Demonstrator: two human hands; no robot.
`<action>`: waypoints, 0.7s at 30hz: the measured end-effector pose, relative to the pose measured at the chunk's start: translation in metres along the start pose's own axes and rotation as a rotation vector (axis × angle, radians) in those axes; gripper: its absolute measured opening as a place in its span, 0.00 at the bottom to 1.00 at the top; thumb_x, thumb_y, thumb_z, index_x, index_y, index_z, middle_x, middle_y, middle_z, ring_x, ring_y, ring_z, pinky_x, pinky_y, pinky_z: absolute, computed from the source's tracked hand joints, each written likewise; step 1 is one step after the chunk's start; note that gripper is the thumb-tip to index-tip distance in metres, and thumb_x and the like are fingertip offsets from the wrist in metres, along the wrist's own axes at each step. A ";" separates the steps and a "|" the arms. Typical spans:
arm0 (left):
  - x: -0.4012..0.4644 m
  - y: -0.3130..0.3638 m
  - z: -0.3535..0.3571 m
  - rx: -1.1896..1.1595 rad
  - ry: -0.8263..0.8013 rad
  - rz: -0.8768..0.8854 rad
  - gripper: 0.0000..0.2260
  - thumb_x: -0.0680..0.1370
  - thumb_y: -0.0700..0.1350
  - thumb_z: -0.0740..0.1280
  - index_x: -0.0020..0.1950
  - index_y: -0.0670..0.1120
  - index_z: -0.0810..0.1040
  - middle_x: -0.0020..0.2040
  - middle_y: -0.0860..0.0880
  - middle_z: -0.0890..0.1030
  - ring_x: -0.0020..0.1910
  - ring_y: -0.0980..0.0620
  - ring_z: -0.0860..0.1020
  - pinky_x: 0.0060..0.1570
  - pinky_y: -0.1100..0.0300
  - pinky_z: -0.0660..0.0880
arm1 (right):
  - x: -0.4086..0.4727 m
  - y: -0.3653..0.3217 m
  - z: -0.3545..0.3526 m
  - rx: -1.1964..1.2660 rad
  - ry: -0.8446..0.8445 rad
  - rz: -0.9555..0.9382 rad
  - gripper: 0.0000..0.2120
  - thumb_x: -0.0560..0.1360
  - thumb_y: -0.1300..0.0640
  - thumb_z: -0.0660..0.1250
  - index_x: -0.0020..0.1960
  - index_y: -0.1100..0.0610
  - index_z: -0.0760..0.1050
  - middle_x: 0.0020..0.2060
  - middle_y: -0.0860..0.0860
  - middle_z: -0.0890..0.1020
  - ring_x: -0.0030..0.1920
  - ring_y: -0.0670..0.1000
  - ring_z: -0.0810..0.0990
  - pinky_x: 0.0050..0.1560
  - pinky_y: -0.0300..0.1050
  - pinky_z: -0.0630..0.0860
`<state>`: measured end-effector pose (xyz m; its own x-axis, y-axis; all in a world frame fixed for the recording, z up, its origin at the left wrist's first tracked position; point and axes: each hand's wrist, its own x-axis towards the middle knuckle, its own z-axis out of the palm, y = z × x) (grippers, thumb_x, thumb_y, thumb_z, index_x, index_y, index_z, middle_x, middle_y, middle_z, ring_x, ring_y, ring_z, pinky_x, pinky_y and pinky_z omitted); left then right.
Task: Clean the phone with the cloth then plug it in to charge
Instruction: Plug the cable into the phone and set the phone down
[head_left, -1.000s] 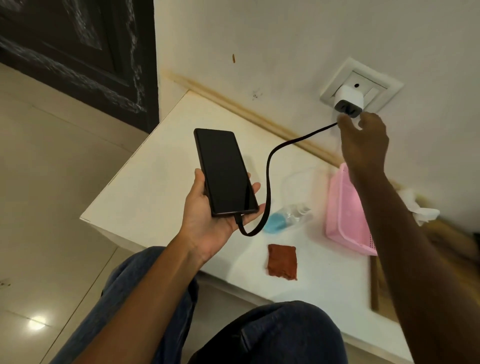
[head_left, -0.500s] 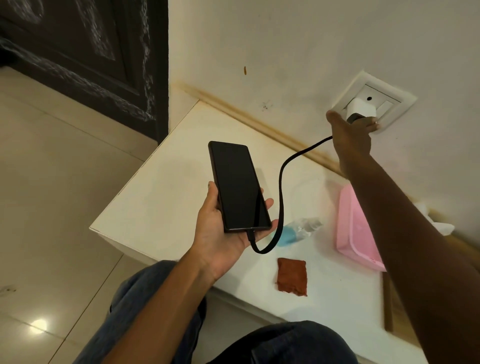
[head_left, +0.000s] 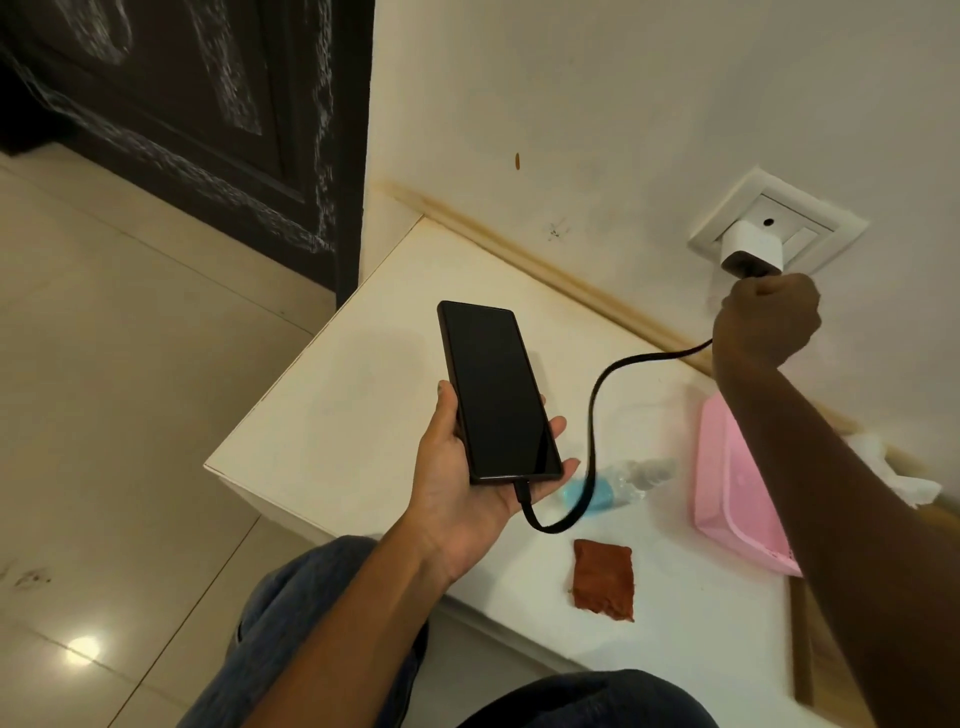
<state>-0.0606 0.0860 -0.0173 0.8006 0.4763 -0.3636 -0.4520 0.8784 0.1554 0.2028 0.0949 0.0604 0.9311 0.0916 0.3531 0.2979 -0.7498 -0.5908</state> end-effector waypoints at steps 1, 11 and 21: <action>0.000 0.000 0.000 -0.004 -0.003 0.001 0.27 0.78 0.63 0.54 0.57 0.45 0.82 0.58 0.40 0.81 0.58 0.40 0.79 0.50 0.41 0.78 | 0.002 0.000 0.000 -0.020 0.000 -0.013 0.14 0.75 0.64 0.57 0.57 0.65 0.75 0.55 0.58 0.81 0.56 0.56 0.79 0.49 0.43 0.74; -0.002 0.000 0.002 -0.001 -0.002 -0.002 0.27 0.78 0.63 0.54 0.57 0.45 0.82 0.58 0.40 0.81 0.57 0.40 0.80 0.48 0.42 0.79 | 0.020 0.028 -0.021 -0.108 -0.086 -0.247 0.14 0.76 0.56 0.55 0.52 0.60 0.76 0.50 0.59 0.81 0.51 0.60 0.78 0.48 0.49 0.73; -0.002 0.003 0.006 -0.003 0.041 -0.007 0.28 0.78 0.63 0.54 0.56 0.44 0.83 0.56 0.40 0.81 0.53 0.41 0.81 0.41 0.47 0.80 | 0.035 0.075 -0.007 -0.732 -0.307 -0.686 0.44 0.64 0.68 0.69 0.74 0.56 0.52 0.75 0.56 0.44 0.64 0.63 0.60 0.47 0.62 0.72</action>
<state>-0.0617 0.0876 -0.0108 0.7871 0.4681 -0.4016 -0.4476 0.8815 0.1503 0.2559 0.0378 0.0334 0.6547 0.7324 0.1870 0.6771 -0.6782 0.2855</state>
